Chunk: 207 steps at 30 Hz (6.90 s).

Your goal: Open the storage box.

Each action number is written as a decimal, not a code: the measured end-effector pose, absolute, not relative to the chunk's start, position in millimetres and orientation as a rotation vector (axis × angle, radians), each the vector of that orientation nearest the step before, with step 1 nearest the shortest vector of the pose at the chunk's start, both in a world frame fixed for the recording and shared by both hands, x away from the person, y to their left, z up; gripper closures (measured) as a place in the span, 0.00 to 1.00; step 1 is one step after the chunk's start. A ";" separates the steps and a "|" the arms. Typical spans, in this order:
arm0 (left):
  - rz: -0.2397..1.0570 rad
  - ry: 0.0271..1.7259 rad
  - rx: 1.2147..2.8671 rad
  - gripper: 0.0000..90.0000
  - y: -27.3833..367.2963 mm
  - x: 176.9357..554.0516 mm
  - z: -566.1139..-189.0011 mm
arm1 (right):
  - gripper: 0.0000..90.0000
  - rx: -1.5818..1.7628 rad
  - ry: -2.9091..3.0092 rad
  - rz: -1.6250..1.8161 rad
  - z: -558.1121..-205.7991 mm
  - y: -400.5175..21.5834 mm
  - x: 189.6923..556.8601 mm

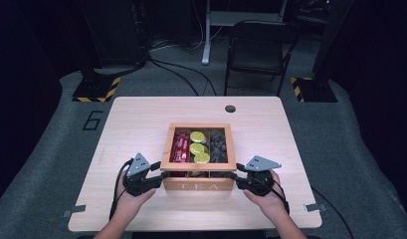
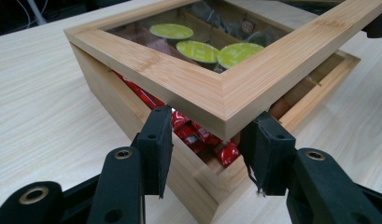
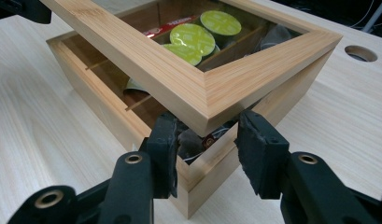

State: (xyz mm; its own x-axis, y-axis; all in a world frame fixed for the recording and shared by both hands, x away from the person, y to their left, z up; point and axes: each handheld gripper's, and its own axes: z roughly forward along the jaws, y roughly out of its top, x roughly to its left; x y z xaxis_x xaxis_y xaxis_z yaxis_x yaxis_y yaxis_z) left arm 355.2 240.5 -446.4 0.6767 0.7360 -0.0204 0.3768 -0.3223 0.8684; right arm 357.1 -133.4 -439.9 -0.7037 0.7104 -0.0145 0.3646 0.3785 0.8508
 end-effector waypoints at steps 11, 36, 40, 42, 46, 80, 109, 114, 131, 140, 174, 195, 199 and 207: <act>0.445 0.897 1.896 0.60 241.7 362.8 -434.4 | 0.63 0.928 2.230 1.258 -424.9 -134.1 362.1; 0.510 0.882 1.850 0.61 243.1 385.6 -394.9 | 0.63 0.966 2.175 1.346 -389.2 -136.5 387.5; 0.515 0.880 1.840 0.61 243.2 392.0 -386.8 | 0.63 0.976 2.157 1.360 -382.5 -136.0 392.2; 0.527 0.875 1.844 0.61 242.7 395.2 -381.3 | 0.63 0.982 2.139 1.386 -376.2 -136.5 397.7; 0.509 0.882 1.831 0.61 243.3 404.1 -371.9 | 0.61 0.984 2.125 1.392 -371.5 -135.7 404.5; 0.546 0.933 1.795 0.64 236.7 451.9 -334.0 | 0.67 1.087 2.022 1.296 -362.4 -119.0 469.1; 0.579 0.984 1.801 0.61 234.4 476.7 -344.1 | 0.68 1.088 1.982 1.269 -354.6 -113.0 483.6; 0.589 0.992 1.808 0.63 228.6 479.8 -348.7 | 0.68 1.094 1.981 1.271 -355.5 -112.8 485.3; 0.636 1.007 1.827 0.68 224.5 486.2 -353.5 | 0.67 1.104 1.975 1.259 -357.7 -111.0 489.1; 0.639 0.999 1.830 0.70 225.4 488.1 -353.9 | 0.65 1.131 1.981 1.237 -364.4 -108.8 492.0; 0.651 1.072 1.801 0.72 220.1 507.6 -347.6 | 0.58 1.196 2.006 1.159 -391.6 -102.4 518.8; 0.653 1.113 1.774 0.72 217.1 522.5 -345.7 | 0.58 1.259 2.011 1.149 -409.8 -107.9 537.8; 0.654 1.112 1.779 0.72 217.3 525.3 -345.3 | 0.59 1.252 2.022 1.132 -413.2 -106.4 540.8; 0.652 1.132 1.757 0.72 216.0 527.7 -347.2 | 0.59 1.254 2.041 1.162 -418.7 -102.7 545.7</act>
State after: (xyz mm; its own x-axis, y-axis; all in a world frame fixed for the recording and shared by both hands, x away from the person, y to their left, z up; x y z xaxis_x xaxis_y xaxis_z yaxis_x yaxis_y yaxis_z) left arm 527.7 216.0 -347.2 0.4376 0.8981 -0.0432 0.4129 -0.1580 0.8969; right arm 545.7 -102.7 -418.7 -0.4689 0.8826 0.0350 0.4806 0.2217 0.8485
